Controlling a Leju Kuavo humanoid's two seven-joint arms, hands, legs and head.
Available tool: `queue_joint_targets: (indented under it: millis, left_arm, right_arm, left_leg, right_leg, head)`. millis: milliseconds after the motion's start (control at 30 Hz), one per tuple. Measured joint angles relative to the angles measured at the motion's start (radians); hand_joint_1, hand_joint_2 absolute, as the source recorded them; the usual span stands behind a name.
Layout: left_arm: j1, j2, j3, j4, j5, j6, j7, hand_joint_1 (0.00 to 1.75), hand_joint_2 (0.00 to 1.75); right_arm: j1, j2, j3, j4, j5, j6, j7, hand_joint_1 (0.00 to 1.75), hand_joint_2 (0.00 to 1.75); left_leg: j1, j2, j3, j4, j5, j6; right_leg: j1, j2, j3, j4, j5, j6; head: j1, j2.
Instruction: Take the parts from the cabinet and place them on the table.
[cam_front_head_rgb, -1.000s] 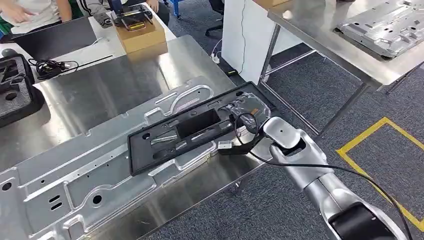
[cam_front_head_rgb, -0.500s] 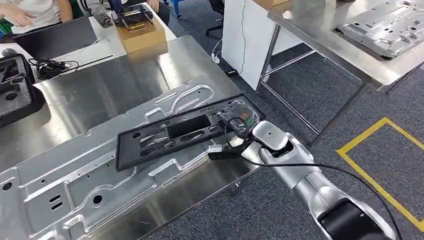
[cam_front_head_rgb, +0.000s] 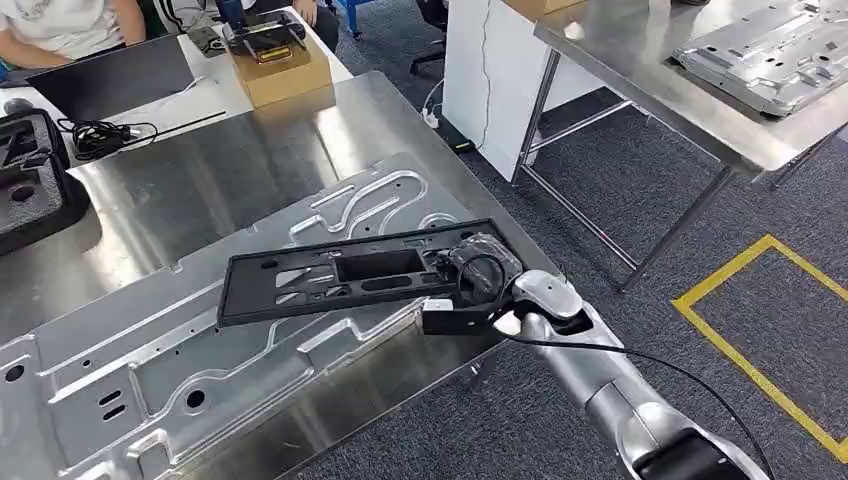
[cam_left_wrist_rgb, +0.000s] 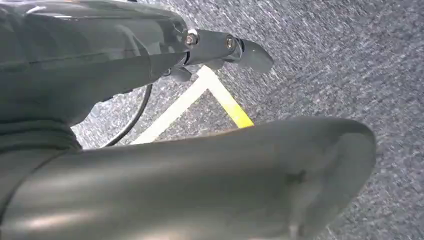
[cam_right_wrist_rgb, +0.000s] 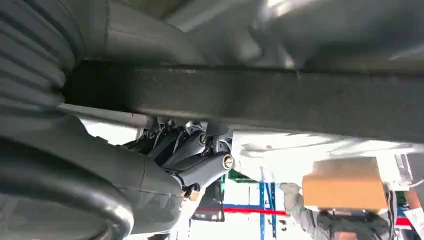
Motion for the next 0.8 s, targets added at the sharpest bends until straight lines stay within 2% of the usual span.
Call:
queue_joint_targets:
  millis: [33, 200, 233, 500, 800]
  left_arm:
    - [0.000, 0.000, 0.000, 0.000, 0.001, -0.003, -0.002, 0.00, 1.75]
    - [0.002, 0.000, 0.003, 0.000, 0.003, 0.013, 0.015, 0.00, 1.75]
    - [0.003, 0.000, 0.003, 0.000, 0.001, 0.019, 0.017, 0.00, 0.00]
    - [0.008, 0.000, 0.003, 0.000, 0.005, 0.039, 0.013, 0.00, 0.00]
    - [0.009, 0.000, 0.003, 0.000, 0.005, 0.045, 0.014, 0.00, 0.00]
  right_arm:
    - [0.005, 0.000, -0.003, -0.001, 0.002, 0.000, 0.000, 0.00, 1.75]
    - [0.042, -0.002, -0.004, -0.016, 0.005, 0.003, -0.006, 0.00, 1.75]
    - [0.047, -0.002, -0.003, -0.024, 0.005, 0.005, -0.008, 0.00, 1.75]
    - [0.102, -0.016, 0.009, -0.100, 0.009, 0.016, -0.003, 0.00, 1.75]
    - [0.113, -0.033, 0.023, -0.133, 0.009, 0.021, -0.003, 0.00, 1.75]
  left_leg:
    - [0.000, 0.000, 0.000, 0.000, 0.000, 0.000]
    - [0.000, -0.001, 0.000, 0.000, 0.000, 0.000]
    - [0.000, 0.000, 0.000, 0.000, 0.000, 0.000]
    - [0.000, 0.000, 0.000, 0.000, 0.000, 0.000]
    - [0.000, 0.000, 0.000, 0.000, 0.000, 0.000]
  right_leg:
    - [0.000, 0.000, 0.000, 0.000, 0.000, 0.000]
    - [0.000, 0.000, 0.000, 0.000, 0.000, 0.000]
    - [0.000, 0.000, 0.000, 0.000, 0.000, 0.000]
    - [0.000, 0.000, 0.000, 0.000, 0.000, 0.000]
    - [0.000, 0.000, 0.000, 0.000, 0.000, 0.000]
  head:
    - [0.000, 0.000]
    - [0.000, 0.000]
    - [0.000, 0.000]
    - [0.000, 0.000]
    - [0.000, 0.000]
